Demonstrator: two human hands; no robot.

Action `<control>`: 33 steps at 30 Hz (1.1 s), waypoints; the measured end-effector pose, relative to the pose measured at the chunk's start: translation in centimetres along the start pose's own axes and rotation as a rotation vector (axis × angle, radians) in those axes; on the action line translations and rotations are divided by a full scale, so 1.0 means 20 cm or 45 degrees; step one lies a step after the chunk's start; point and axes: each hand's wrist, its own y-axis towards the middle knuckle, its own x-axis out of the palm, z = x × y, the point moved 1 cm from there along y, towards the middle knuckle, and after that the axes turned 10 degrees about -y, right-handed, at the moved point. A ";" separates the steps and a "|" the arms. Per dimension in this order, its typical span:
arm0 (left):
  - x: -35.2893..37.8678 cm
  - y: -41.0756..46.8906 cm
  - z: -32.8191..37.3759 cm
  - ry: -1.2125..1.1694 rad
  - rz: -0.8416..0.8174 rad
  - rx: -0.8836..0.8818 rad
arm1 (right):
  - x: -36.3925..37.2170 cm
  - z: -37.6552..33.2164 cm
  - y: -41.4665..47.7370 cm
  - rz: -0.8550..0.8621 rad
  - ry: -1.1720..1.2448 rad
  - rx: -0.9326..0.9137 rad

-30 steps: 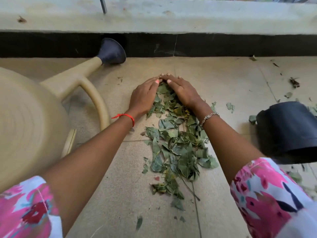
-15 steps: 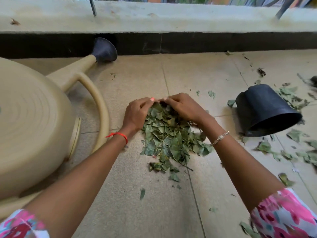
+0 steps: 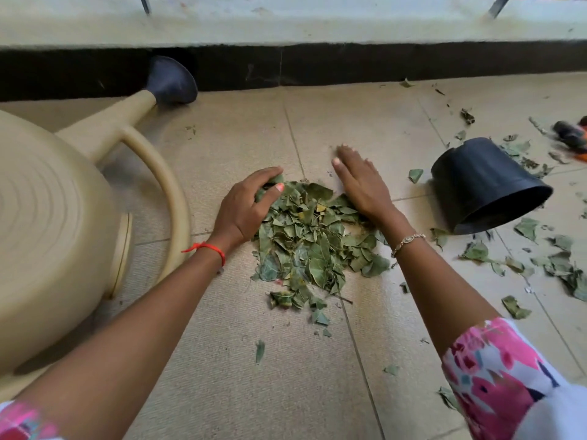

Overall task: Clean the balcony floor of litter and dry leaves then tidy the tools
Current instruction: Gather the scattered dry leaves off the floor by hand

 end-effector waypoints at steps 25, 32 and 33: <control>0.00 0.00 0.01 0.164 -0.071 0.004 | 0.01 -0.13 -0.28 0.201 0.879 0.189; 0.00 0.00 0.00 0.122 -0.078 -0.001 | -0.01 -0.11 -0.03 0.135 0.484 0.239; 0.00 0.00 0.01 0.115 -0.076 0.001 | 0.00 -0.12 0.00 0.063 0.356 0.200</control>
